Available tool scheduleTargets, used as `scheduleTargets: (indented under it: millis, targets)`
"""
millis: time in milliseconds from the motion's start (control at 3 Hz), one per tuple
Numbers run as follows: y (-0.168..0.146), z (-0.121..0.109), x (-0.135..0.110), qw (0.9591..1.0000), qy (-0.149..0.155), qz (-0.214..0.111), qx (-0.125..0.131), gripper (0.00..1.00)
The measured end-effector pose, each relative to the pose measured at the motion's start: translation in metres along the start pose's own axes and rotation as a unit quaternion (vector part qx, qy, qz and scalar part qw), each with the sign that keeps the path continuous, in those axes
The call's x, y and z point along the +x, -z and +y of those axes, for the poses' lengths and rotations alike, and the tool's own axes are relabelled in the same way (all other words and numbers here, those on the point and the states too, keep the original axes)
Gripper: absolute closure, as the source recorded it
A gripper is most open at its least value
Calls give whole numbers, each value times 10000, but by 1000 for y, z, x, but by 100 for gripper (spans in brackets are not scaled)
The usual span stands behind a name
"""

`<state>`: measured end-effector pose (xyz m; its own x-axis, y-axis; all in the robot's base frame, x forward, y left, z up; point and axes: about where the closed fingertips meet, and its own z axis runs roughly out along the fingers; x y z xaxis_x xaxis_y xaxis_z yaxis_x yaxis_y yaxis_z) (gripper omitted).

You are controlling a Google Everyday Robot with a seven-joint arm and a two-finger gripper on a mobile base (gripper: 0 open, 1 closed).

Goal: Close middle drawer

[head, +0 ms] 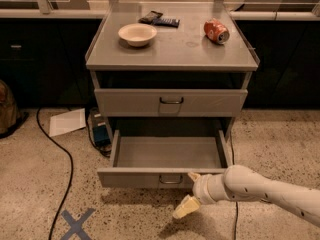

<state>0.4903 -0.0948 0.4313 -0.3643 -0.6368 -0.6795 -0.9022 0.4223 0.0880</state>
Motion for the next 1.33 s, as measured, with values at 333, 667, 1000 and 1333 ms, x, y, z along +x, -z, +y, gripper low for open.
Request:
scheduleTargets:
  millis: [333,667,1000,1333]
  targets:
    - [10,-28,-26,9982,-25,-157,573,0]
    - [10,-28,-26,9982,-25,-157,572,0]
    - [-9,-22,-19,9992,-54,-149,365,0]
    - [-38,-27,-15,9998,-133,-133,91,0]
